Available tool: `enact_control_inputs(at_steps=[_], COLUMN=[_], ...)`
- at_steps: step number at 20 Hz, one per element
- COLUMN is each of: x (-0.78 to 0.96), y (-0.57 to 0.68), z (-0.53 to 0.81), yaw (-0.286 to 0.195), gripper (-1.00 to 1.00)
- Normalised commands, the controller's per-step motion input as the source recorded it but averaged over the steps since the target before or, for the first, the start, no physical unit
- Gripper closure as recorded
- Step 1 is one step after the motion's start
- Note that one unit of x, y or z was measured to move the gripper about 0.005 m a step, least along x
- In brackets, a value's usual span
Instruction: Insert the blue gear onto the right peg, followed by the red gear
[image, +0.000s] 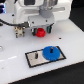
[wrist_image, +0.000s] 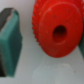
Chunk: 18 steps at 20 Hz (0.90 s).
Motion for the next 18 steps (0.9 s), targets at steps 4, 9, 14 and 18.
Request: enact_control_inputs(at_steps=[4, 9, 14, 18], x=[0.01, 0.29, 0.47, 0.56], y=[-0.01, -0.05, -0.25, -0.27], z=[0.18, 0.42, 0.32, 0.36], yaw=[0.0, 0.0, 0.0, 0.0], gripper=[1.0, 1.0, 1.0, 1.0])
